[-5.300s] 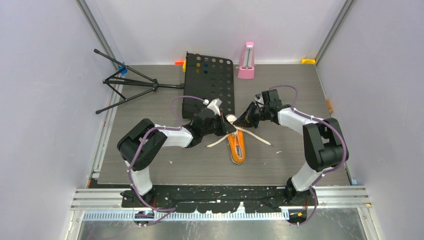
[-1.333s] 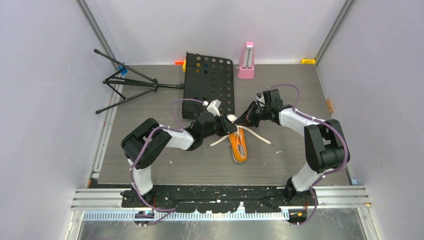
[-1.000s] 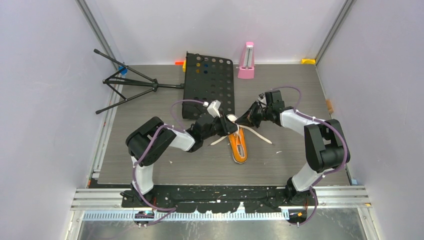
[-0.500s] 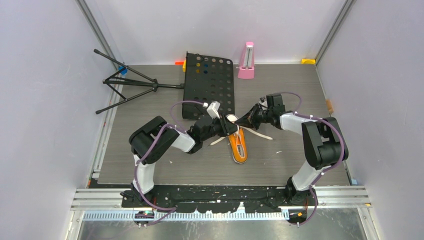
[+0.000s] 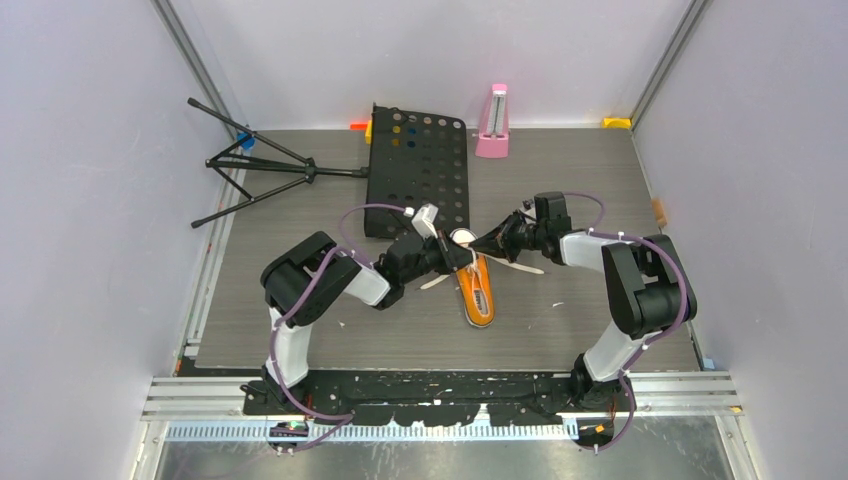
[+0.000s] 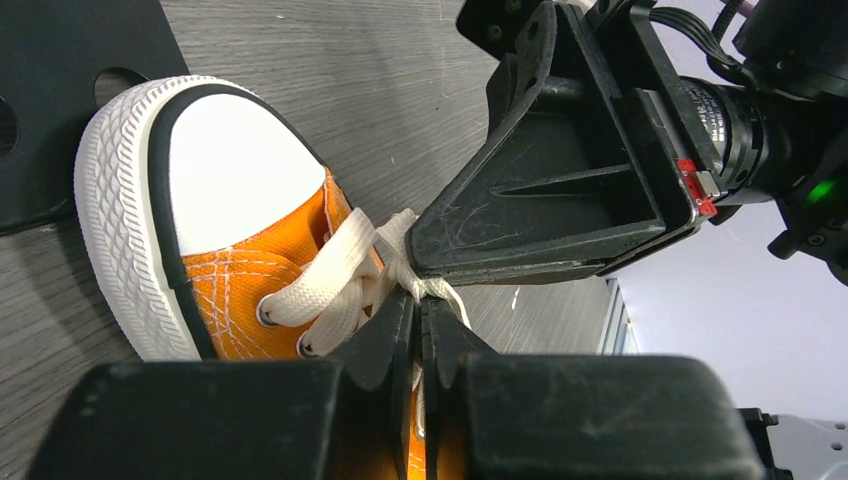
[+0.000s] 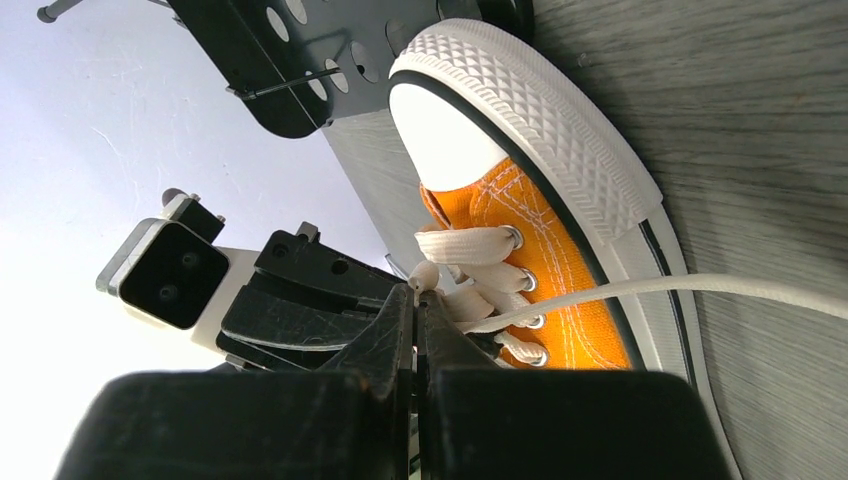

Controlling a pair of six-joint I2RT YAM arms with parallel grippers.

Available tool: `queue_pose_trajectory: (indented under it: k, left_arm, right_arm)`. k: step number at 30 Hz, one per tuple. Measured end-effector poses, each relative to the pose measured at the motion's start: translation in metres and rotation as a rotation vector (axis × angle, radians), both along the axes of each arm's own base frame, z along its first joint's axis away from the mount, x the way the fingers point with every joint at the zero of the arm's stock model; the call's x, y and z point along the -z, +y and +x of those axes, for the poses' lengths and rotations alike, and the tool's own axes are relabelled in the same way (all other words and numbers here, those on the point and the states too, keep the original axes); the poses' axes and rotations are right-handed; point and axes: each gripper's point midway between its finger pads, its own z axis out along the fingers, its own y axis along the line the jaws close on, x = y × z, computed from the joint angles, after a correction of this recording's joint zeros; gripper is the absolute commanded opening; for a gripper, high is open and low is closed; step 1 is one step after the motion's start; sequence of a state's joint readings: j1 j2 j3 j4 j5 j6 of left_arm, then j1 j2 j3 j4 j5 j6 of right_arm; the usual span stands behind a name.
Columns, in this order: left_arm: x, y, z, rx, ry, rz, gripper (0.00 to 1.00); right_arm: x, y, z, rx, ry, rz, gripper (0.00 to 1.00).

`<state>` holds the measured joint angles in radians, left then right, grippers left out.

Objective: Tie the shoes

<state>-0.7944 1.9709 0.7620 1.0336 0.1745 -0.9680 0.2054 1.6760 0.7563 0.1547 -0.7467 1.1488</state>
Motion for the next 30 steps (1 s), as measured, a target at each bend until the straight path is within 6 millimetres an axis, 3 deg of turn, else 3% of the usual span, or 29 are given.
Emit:
queue_pose_trajectory:
  k: [16,30]
  left_arm:
    - [-0.002,0.005,-0.006,0.015,0.044,0.016,0.0]
    - [-0.015,0.012,-0.024,0.143,0.062,0.235,0.0]
  right_arm:
    - [-0.003,-0.003,-0.001,-0.073,-0.038,-0.11,0.0]
    - [-0.012,-0.006,-0.017,-0.186,-0.087,-0.189,0.0]
